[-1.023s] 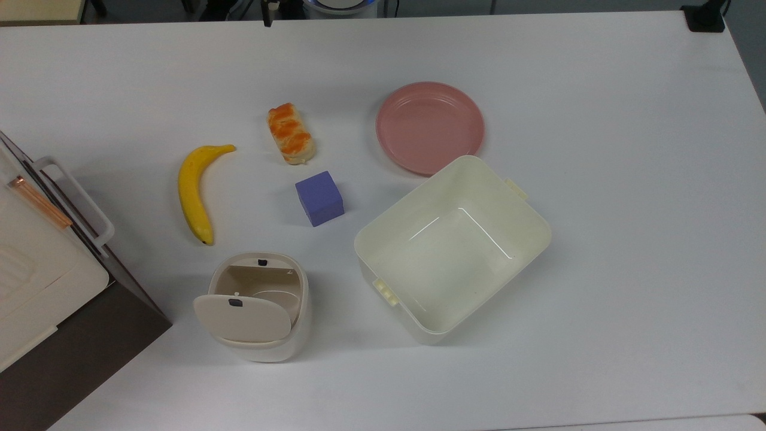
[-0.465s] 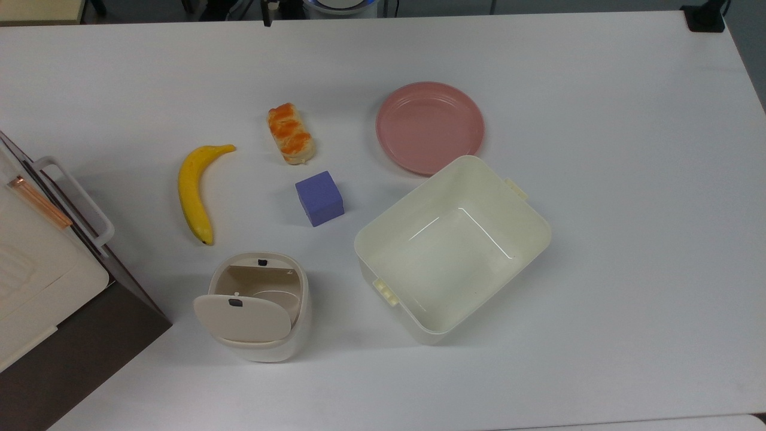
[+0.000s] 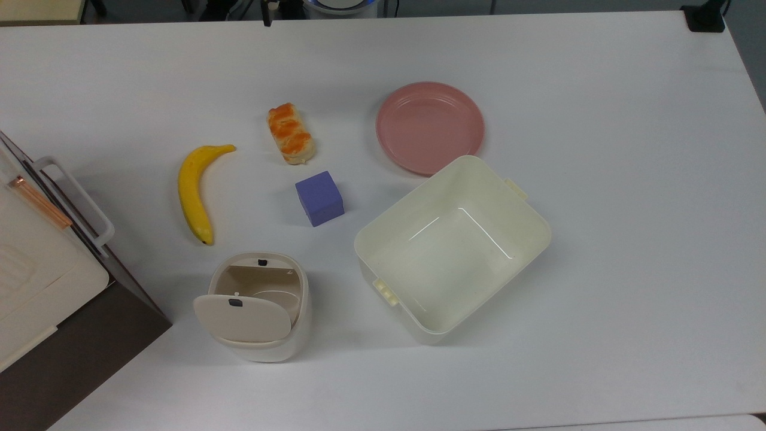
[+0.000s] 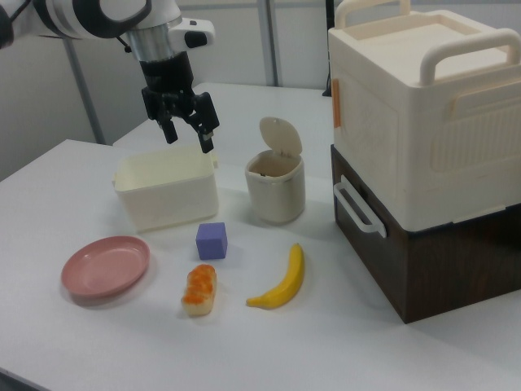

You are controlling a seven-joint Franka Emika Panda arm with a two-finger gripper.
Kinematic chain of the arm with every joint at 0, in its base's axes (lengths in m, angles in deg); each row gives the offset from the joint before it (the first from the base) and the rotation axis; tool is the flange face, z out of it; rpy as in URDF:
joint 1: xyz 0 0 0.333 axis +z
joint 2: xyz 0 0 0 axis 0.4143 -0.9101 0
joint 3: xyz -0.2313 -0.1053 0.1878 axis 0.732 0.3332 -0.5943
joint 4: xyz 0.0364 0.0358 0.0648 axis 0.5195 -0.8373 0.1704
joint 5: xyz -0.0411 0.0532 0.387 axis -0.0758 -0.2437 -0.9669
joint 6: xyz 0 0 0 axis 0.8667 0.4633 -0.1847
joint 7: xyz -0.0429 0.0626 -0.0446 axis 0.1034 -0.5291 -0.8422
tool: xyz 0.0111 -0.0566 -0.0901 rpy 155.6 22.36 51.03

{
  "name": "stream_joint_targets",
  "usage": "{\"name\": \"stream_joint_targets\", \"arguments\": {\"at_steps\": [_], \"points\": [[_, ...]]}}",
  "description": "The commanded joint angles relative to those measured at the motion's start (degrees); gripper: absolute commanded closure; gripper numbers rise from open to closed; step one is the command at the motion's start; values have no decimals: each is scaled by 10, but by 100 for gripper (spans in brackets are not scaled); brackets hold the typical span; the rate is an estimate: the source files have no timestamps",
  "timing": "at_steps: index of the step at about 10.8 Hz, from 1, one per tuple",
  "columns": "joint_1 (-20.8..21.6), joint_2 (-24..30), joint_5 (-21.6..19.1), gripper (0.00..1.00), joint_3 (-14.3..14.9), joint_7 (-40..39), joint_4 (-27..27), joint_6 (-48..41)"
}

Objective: Close the trash can

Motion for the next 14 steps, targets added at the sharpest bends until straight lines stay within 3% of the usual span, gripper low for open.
{"name": "stream_joint_targets", "arguments": {"at_steps": [1,7,9,11,12,13,14], "points": [[3,2,0,0,3,-14,6,-10],[5,1,6,0,3,-41,4,-10],[4,1,6,17,3,-61,4,-8],[4,1,5,18,3,-59,4,-8],[4,2,5,23,3,-60,4,-8],[4,1,4,46,3,-61,4,-8],[5,1,1,79,3,-53,4,-7]]}}
